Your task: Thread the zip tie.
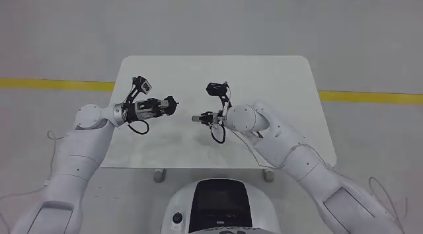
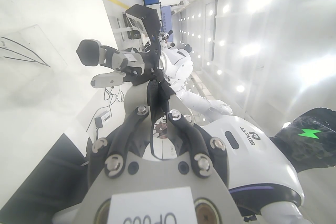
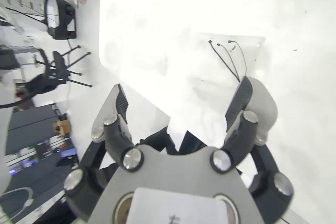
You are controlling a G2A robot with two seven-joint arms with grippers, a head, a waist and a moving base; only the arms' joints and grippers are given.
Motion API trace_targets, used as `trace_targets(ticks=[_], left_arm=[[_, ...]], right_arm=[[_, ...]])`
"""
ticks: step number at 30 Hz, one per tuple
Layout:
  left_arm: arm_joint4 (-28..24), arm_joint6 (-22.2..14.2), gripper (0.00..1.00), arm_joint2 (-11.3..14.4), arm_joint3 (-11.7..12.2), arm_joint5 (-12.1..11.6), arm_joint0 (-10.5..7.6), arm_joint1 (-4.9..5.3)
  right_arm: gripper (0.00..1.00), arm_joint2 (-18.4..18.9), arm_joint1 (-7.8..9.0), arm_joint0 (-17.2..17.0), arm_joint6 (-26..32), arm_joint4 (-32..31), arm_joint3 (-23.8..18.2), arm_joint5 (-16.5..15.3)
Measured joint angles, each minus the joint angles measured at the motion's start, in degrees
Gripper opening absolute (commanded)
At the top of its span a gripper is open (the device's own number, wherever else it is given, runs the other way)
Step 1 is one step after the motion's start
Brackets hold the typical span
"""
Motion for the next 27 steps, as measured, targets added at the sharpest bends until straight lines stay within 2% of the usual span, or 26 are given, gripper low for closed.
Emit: trace_targets(ticks=[7,15,17,23,27], left_arm=[[0.0,0.0,0.0,0.0,0.0,0.0,0.0,0.0],[0.0,0.0,0.0,0.0,0.0,0.0,0.0,0.0],[0.0,0.0,0.0,0.0,0.0,0.0,0.0,0.0],[0.0,0.0,0.0,0.0,0.0,0.0,0.0,0.0],[0.0,0.0,0.0,0.0,0.0,0.0,0.0,0.0]], right_arm=[[1.0,-2.5,-3.9,2.05,5.31,-11.83,5.78,-0.02],[1.0,-2.49,-4.0,2.07,5.33,-12.14,5.87,-0.03],[1.0,-2.64,-4.0,1.72,4.8,-12.45,6.21,-0.86],[1.0,-7.77,-5.43,4.53,10.51,-18.23,6.98,-1.93],[1.0,-8.52,-5.89,5.06,10.72,-18.75,7.6,-1.7]])
